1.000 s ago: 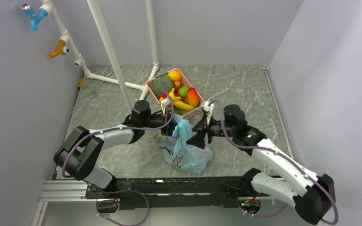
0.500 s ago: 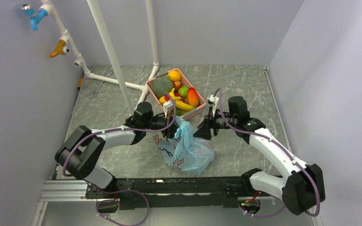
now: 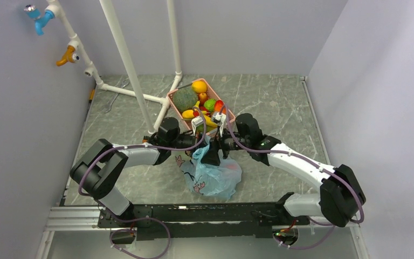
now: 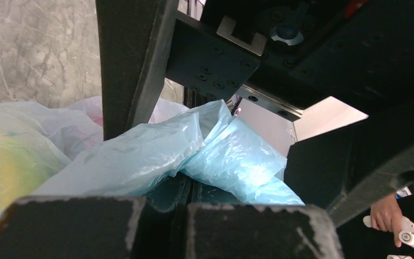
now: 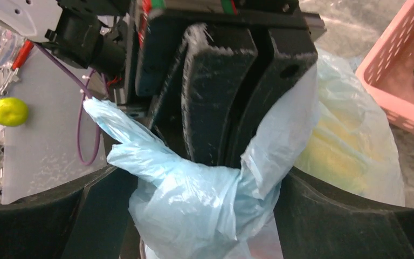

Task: Place the fake fruits into the plastic bag and tie a complex knot

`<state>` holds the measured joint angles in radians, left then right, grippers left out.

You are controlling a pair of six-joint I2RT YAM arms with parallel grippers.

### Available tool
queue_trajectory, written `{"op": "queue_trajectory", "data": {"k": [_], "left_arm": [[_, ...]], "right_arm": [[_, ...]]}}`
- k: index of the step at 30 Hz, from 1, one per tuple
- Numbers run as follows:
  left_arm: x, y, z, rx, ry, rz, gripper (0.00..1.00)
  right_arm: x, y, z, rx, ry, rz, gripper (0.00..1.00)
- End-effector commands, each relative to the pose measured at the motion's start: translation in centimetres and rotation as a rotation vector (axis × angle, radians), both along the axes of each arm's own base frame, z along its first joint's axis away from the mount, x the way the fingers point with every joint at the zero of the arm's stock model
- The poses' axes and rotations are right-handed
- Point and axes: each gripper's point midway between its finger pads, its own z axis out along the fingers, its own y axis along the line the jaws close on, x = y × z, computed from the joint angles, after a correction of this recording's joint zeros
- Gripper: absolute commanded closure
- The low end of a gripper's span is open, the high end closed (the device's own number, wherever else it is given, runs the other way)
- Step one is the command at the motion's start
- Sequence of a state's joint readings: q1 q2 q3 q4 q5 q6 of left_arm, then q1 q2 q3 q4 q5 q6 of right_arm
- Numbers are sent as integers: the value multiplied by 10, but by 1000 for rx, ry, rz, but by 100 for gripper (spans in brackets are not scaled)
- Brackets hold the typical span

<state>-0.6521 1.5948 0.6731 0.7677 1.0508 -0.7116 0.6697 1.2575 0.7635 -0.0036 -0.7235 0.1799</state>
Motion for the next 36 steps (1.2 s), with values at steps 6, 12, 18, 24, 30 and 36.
{"op": "queue_trajectory", "data": {"k": [6,12,18,24,30,36], "left_arm": [[-2,0,17,-45,-66,-16,100],[-3,2,17,-42,-78,-9,100],[1,1,20,-41,-82,2,100],[10,-4,27,-60,-72,24,100],[23,-3,28,-63,-56,56,100],[27,-5,35,-81,-47,62,100]], "right_arm": [[5,-31,65,98,-133,-44,6],[-1,-75,69,78,-140,-84,15],[-6,-79,40,39,-80,-15,40],[-18,-64,25,71,-52,67,65],[-27,-37,24,93,-57,122,77],[-20,-7,30,122,-80,149,80]]}}
